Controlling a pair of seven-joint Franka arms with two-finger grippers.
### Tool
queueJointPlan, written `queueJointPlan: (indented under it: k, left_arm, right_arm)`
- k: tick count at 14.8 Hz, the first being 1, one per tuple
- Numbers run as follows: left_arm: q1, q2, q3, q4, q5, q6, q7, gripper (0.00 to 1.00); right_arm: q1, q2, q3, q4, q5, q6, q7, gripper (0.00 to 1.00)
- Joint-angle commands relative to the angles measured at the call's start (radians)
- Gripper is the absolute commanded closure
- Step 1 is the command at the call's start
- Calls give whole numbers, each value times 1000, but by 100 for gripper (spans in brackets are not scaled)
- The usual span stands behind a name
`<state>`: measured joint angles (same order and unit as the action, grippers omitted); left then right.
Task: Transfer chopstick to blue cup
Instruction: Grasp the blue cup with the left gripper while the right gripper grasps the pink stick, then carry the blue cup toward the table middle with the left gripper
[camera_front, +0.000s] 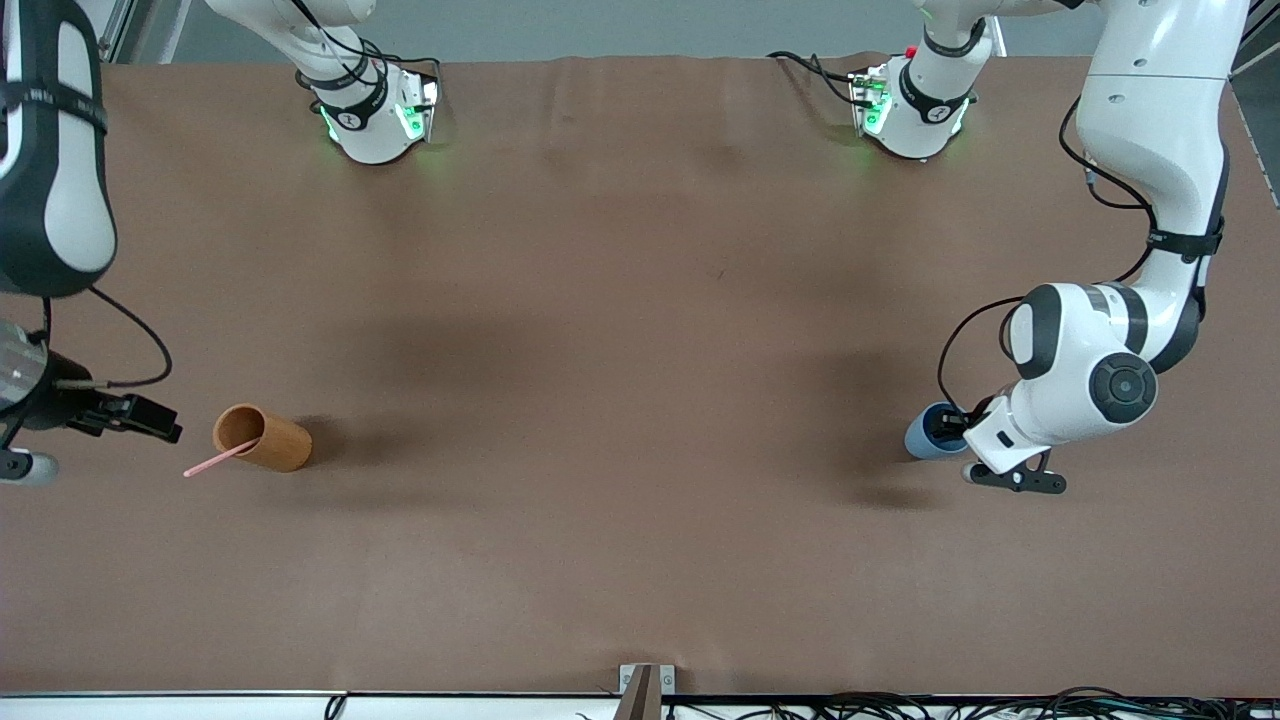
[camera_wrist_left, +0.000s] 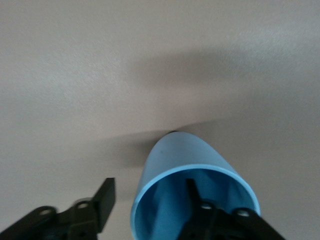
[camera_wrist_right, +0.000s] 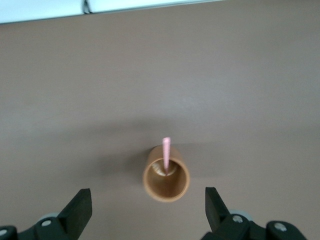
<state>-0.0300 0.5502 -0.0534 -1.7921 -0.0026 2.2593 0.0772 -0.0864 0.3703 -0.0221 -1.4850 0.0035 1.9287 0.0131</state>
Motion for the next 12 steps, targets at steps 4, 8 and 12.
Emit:
queueJointPlan:
  k: [4,8,12]
  left_arm:
    - [-8,-26,3,5,10,16,0,100]
    - [-22,-44,-11,129,9,-93,-127,100]
    - [-90,-44,-142,261,12,-241,-543,100]
  right_arm:
    - [-15,91,14,5,-3,59,13,4]
    - [-13,144,14,6,-11,111,11,15]
    - [-15,180,13,6,-16,119,13,44]
